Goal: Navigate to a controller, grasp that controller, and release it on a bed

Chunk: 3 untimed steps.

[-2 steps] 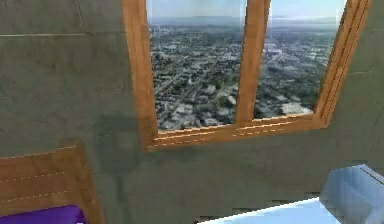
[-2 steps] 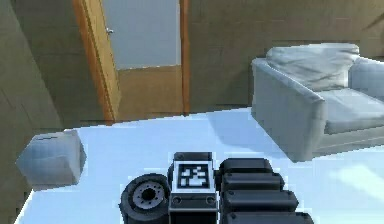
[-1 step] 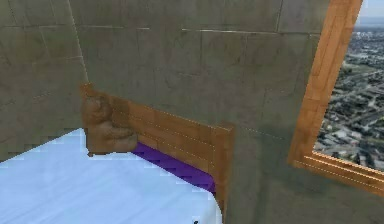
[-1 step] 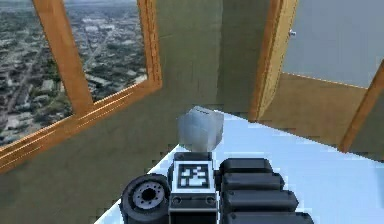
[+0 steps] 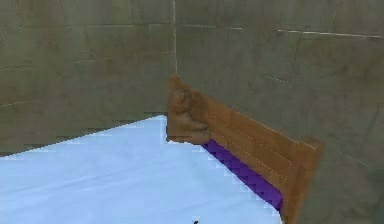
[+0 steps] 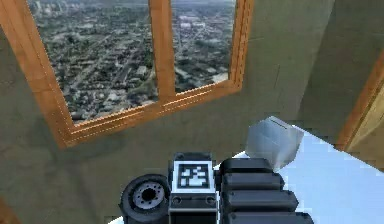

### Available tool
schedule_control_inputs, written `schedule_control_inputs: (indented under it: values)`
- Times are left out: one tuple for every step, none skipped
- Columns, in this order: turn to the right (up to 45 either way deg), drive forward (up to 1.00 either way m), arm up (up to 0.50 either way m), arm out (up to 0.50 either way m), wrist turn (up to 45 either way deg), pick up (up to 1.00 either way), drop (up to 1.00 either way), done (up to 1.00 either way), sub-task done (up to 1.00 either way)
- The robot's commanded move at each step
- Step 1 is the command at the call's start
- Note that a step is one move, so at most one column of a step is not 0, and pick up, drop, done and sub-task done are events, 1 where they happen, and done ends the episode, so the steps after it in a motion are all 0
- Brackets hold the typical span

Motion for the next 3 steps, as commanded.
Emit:
schedule_control_inputs:
  values:
    - [45.0, 0.00, 0.00, 0.00, 0.0, 0.00, 0.00, 0.00, 0.00]
    - [45.0, 0.00, 0.00, 0.00, 0.0, 0.00, 0.00, 0.00, 0.00]
    - [21.0, 0.00, 0.00, 0.00, 0.0, 0.00, 0.00, 0.00, 0.00]
